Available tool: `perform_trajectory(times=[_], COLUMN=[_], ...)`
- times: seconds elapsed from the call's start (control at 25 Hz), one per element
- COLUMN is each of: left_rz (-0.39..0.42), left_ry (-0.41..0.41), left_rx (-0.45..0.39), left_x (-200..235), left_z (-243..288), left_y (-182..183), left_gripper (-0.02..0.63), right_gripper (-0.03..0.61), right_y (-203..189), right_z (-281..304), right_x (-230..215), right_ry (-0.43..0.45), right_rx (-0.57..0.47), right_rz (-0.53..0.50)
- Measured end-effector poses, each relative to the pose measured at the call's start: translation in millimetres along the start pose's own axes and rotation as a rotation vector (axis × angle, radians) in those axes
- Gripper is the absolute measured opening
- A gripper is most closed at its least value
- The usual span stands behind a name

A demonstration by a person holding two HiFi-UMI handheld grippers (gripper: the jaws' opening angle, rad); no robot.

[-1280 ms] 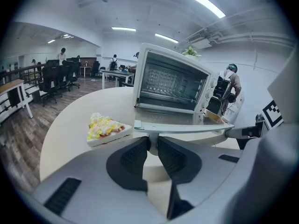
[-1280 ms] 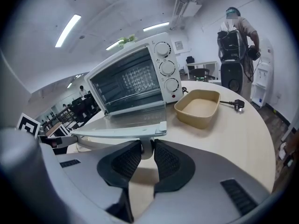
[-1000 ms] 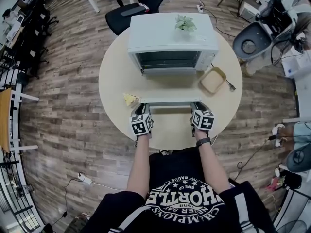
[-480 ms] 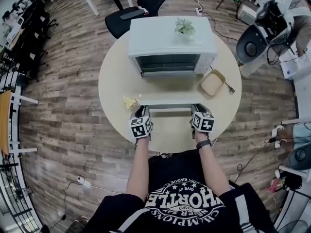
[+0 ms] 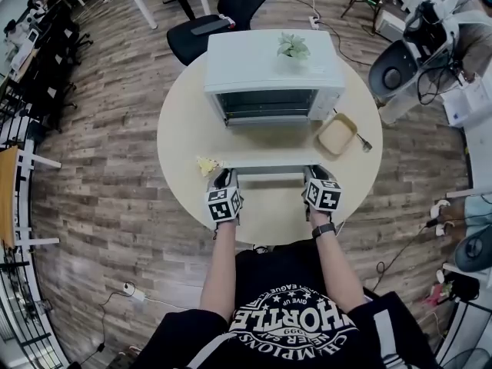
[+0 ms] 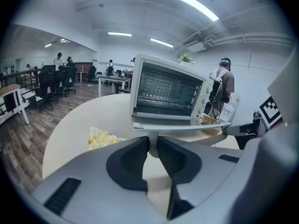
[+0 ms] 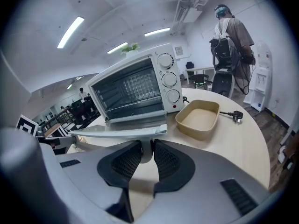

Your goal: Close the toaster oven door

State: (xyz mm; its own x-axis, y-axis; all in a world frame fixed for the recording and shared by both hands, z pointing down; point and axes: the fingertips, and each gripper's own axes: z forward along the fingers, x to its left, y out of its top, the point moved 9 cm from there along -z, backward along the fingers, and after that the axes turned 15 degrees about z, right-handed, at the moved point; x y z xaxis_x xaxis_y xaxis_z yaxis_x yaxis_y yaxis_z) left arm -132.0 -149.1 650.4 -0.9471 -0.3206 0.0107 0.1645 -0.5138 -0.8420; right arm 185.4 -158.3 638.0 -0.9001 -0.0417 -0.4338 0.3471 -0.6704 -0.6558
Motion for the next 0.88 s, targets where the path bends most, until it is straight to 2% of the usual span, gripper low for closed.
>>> perform_trajectory(times=[0.88], left_rz=[0.018], left_ry=[-0.003], left_rx=[-0.061], left_x=[6], left_z=[-4], left_y=[21], left_gripper=[0.086], right_gripper=[0.094], right_y=[16], right_z=[-5], right_x=[12], right_ry=[-0.001], right_rx=[-0.061], right_rz=[-0.002])
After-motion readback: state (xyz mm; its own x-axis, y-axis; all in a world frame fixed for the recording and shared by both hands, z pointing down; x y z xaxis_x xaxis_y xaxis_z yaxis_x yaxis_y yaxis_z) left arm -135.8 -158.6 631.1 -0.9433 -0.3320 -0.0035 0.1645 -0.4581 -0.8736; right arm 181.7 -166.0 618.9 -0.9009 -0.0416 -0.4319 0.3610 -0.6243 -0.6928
